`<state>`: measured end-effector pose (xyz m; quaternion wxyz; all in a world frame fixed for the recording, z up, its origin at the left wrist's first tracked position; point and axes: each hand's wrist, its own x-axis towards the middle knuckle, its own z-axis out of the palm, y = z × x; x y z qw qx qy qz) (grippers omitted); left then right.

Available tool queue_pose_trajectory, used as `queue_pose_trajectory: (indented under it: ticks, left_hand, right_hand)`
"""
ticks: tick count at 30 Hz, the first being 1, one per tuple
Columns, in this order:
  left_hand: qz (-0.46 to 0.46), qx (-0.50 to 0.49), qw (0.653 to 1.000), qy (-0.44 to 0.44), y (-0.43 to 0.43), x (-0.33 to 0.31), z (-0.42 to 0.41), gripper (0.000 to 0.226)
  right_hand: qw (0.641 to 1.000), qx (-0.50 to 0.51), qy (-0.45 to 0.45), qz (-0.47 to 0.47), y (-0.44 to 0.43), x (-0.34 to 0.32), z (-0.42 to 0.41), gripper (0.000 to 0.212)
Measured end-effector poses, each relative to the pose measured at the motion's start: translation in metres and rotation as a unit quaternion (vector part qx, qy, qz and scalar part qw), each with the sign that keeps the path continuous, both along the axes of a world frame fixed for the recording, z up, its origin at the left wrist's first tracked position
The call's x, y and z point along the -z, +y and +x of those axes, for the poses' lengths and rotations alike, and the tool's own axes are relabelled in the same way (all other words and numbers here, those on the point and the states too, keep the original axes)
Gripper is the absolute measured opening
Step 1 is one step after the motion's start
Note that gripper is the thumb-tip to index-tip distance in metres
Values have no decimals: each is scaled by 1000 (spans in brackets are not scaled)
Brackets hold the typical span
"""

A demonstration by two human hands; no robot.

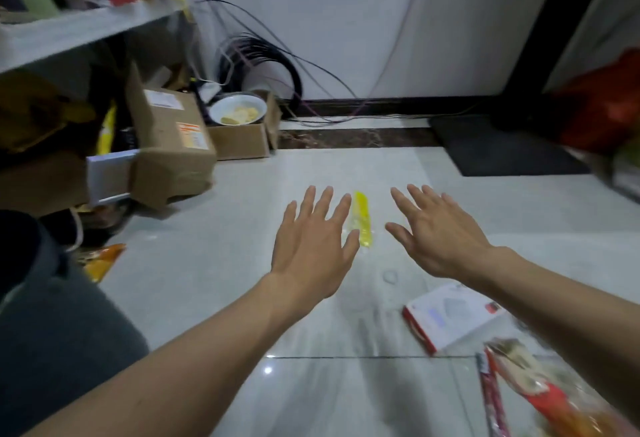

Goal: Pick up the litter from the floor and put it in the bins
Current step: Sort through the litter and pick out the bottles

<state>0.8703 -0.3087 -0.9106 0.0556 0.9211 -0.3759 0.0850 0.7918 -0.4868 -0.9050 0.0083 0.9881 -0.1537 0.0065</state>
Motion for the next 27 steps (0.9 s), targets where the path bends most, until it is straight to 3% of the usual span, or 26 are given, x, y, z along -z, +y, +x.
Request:
queue_pose_trajectory:
  ticks: [15,27]
  left_hand:
    - [64,158,979,107,-98,74,-100,61]
    - [92,268,954,97,-126,107,-126,62]
  right_hand:
    - [974,202,69,80,-71,57,-172,68]
    - [939,288,132,131,-81,89,-260,77]
